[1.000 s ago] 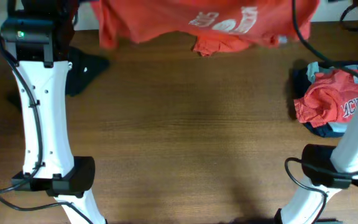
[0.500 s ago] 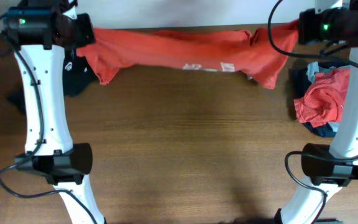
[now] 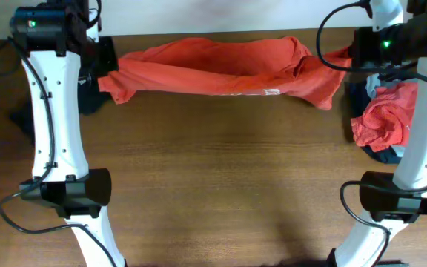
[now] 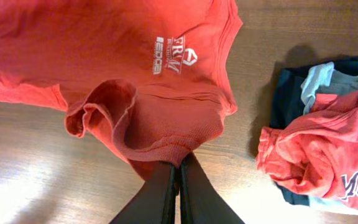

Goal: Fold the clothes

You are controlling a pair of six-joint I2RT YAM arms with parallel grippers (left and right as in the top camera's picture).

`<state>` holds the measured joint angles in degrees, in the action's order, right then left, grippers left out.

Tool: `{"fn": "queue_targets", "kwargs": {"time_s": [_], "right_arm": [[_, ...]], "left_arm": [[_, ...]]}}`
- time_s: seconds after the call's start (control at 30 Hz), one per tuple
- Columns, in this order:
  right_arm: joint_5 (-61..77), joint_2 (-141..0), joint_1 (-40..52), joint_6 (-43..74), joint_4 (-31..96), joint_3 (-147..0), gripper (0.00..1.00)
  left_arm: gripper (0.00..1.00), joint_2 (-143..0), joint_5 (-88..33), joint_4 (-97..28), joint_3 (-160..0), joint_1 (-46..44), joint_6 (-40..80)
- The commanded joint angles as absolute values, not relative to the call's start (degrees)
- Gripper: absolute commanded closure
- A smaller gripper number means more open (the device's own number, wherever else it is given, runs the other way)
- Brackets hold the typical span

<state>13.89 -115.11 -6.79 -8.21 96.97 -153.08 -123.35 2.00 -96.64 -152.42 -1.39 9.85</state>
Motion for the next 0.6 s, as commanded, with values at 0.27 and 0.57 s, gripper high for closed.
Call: {"fn": "queue_targets", "kwargs": {"time_s": [0.27, 0.57], "right_arm": [[11.55, -96.42, -7.25, -6.83, 97.34, -135.33, 0.96], [11.55, -90.59, -7.25, -7.05, 97.32, -119.83, 0.96]], "left_arm": [[0.99, -118.24, 0.01, -96.71, -152.42, -6.52, 7.11], [0.99, -108.25, 5.48, -96.71, -136.81, -6.61, 8.97]]}}
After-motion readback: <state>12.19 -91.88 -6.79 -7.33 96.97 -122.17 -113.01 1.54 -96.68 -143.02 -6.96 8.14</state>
